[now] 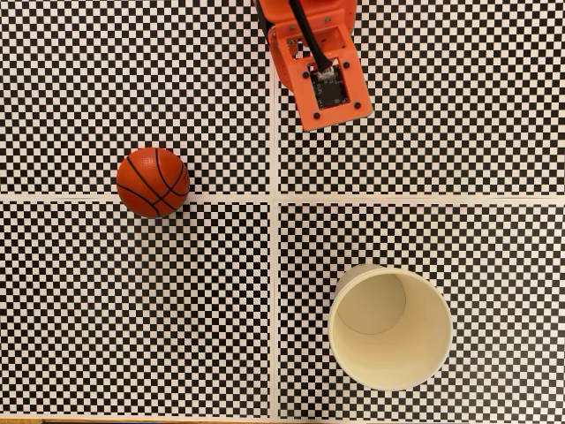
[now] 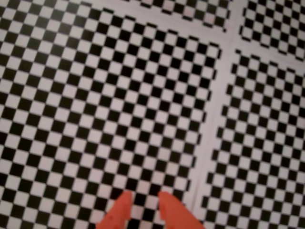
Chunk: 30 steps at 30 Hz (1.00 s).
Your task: Grasp basketball and place into cup.
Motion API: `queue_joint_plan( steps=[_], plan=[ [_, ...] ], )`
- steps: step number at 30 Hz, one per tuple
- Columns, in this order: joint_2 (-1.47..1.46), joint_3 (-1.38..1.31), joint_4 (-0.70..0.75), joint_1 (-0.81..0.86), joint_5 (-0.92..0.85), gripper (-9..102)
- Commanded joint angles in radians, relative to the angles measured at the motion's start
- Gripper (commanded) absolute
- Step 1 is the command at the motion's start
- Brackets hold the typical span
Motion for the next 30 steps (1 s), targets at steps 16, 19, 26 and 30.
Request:
queue_joint_plan(
  steps=[16,19,26,30],
  plan=[
    [0.002,0.035,0.005,0.135,0.110,0],
    [0.002,0.035,0.005,0.158,0.110,0],
    [0.002,0.035,-0.002,0.172,0.103,0],
    [0.002,0.035,-0.006,0.172,0.124,0]
  ],
)
